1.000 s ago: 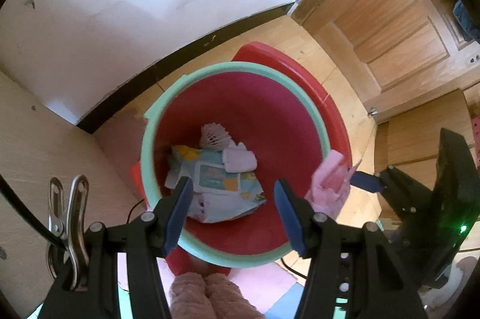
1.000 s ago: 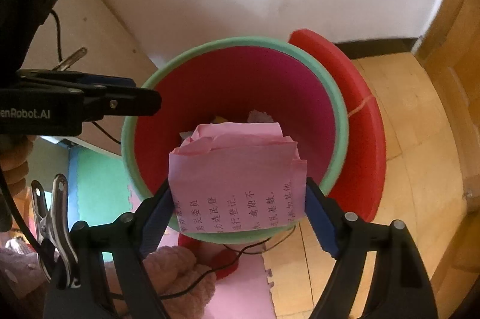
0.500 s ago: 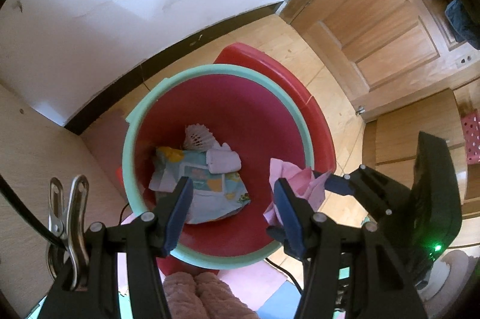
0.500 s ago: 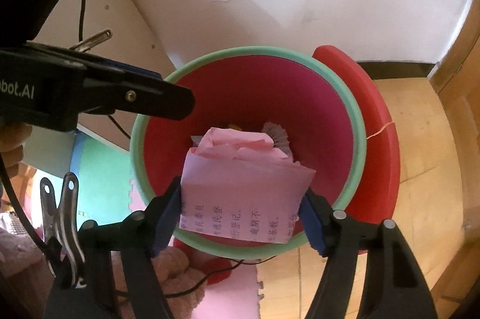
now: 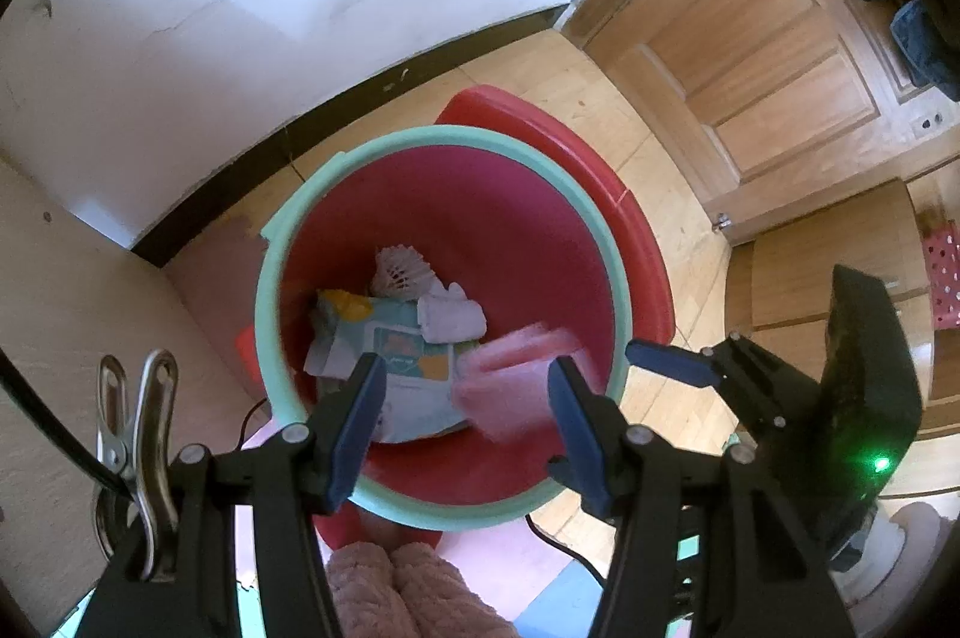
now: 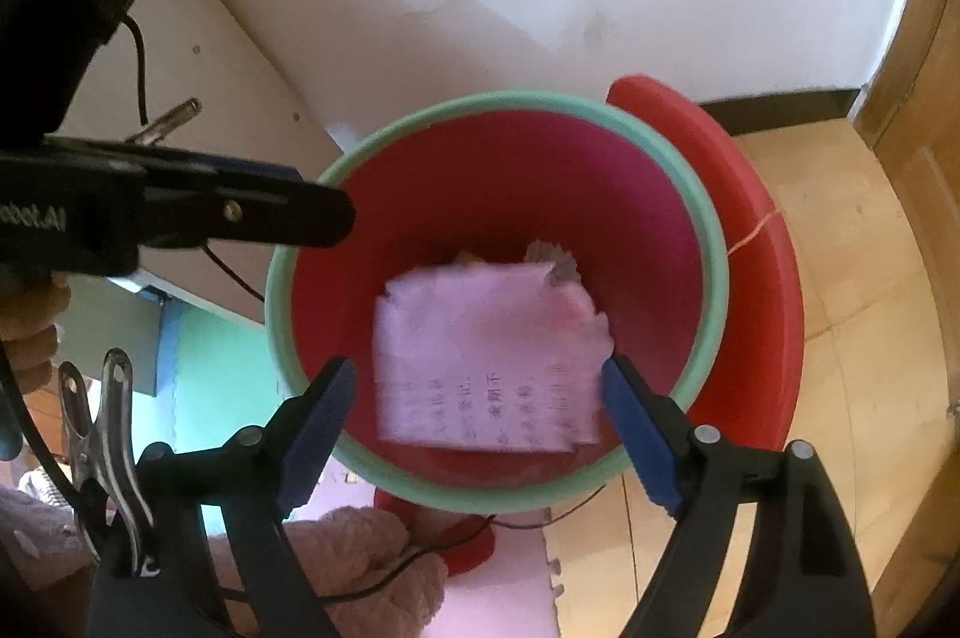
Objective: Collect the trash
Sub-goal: 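Open the right tool to drop the pink paper into the bucket, then move both open tools away from the bucket back to the bed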
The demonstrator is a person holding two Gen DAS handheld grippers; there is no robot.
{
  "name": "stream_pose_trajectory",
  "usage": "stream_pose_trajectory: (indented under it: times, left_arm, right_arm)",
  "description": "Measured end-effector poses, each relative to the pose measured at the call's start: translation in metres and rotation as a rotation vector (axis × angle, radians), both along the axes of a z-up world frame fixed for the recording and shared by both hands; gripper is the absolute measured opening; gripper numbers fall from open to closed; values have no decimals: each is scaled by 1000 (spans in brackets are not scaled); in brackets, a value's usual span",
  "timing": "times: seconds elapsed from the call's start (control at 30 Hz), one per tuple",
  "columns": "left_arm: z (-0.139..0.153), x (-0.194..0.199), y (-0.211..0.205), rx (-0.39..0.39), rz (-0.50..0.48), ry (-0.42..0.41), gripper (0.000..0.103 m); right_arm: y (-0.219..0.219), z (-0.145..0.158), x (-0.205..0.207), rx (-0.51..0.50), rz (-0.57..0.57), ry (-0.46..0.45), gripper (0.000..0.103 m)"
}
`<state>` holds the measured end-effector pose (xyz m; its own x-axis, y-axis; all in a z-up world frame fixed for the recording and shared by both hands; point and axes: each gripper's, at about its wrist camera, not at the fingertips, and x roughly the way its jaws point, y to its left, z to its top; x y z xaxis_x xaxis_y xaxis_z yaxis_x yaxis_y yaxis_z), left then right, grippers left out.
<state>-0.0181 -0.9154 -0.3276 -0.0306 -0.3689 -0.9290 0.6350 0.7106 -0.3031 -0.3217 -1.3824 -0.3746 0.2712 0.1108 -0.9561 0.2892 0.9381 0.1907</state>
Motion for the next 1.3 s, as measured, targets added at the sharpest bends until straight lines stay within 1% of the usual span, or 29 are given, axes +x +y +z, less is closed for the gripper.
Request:
stream_pose_trajectory:
  times: [0.17, 0.47, 0.7, 0.93, 1.3]
  left_arm:
    - [0, 0, 1, -1, 0, -2, 59]
    - [7, -3, 2, -4, 5, -16, 59]
    - [19, -11, 5, -5, 16, -23, 59]
    - [48, -24, 8, -20, 22, -41, 59]
    - [110, -48, 19, -50, 38, -73, 59]
  right_arm:
    - [8, 0, -3, -27, 21, 21, 85]
    - [12, 10, -6, -31, 3, 16, 85]
    - [14, 26, -9, -37, -5, 4, 85]
    - [18, 55, -15, -31, -9, -6, 85]
    - [27, 122, -18, -67, -17, -68, 85]
